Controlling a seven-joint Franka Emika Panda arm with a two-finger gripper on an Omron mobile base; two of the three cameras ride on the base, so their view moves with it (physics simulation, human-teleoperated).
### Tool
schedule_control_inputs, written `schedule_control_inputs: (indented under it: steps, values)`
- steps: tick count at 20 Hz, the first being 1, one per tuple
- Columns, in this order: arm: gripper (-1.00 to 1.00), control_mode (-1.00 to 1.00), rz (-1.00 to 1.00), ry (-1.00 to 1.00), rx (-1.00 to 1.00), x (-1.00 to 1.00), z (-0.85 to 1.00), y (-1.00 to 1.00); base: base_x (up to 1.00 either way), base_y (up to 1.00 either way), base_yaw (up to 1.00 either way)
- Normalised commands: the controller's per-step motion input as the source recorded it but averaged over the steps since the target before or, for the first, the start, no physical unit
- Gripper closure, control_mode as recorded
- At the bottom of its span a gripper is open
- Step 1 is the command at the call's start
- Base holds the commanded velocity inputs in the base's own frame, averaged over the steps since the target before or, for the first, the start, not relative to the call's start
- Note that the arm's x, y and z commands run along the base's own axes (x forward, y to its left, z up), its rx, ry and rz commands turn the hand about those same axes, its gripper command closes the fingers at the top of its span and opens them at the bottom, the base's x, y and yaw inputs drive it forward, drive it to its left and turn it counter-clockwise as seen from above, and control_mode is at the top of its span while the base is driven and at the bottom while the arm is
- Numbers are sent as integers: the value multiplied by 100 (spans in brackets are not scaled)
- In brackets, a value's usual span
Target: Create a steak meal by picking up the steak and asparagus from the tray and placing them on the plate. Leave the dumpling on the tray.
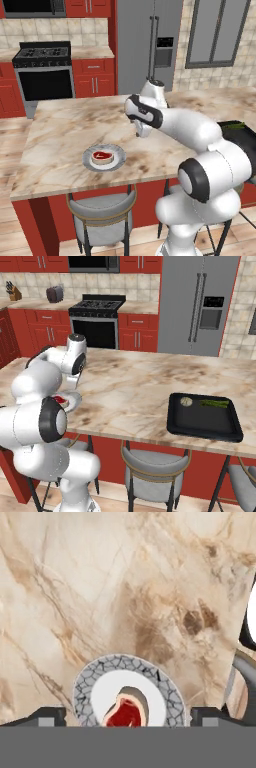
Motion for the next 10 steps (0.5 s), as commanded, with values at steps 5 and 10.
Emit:
schedule_control_inputs:
  steps: [5, 10]
  values:
    - [-100, -100, 1, 0, 1, -1, 57, -100, 0, 0, 0]
    - [-100, -100, 3, 0, 0, 0, 13, -100, 0, 0, 0]
